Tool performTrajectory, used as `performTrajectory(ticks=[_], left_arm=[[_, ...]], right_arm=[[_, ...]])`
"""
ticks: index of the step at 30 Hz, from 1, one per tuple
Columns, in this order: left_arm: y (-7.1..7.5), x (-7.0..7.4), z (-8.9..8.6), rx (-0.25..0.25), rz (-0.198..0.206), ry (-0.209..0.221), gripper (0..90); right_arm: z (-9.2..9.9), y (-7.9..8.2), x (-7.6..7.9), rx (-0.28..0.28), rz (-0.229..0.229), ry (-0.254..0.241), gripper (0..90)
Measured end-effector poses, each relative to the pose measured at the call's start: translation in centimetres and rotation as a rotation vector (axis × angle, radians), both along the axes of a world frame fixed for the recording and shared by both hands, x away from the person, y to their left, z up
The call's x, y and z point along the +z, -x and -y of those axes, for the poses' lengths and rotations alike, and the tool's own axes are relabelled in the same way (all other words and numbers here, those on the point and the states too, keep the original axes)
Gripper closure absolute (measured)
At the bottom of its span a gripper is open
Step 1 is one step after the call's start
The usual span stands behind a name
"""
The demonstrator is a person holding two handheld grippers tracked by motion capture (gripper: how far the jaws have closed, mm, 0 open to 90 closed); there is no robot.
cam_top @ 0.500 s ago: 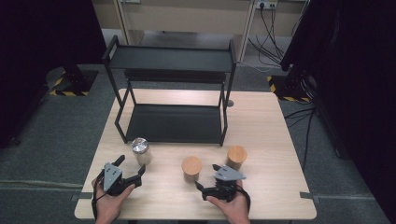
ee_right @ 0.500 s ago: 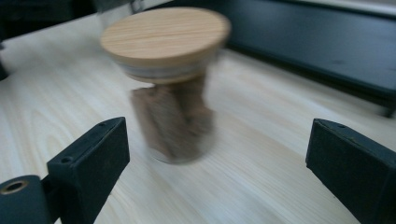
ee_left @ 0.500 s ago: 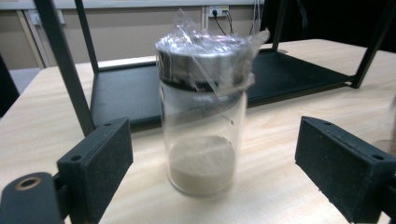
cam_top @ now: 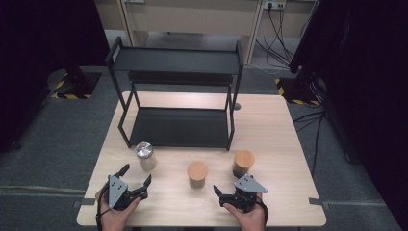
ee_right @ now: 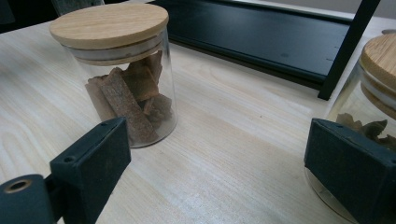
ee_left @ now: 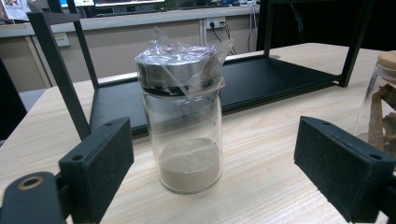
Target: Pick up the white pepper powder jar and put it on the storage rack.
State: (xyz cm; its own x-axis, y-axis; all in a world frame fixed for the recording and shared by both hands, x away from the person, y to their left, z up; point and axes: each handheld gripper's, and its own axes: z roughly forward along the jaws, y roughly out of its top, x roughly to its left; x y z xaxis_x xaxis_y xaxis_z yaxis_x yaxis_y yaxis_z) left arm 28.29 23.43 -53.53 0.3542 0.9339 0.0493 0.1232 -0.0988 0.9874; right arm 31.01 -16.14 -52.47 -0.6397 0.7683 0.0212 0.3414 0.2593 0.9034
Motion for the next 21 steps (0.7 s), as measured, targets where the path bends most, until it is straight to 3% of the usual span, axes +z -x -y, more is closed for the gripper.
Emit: performTrajectory(ticks=[10,21], left_arm=[[-0.2,0.4,0.0,0.002,0.022,0.005,11.9],[-2.3,1.3,-0.3,0.027,0.042,-0.015,14.2]], right_arm=[[0.0,0.0,0.0,0.004,0.000,-0.004,7.4],[0.0,0.1,0.0,0.006,0.004,0.000,7.4]])
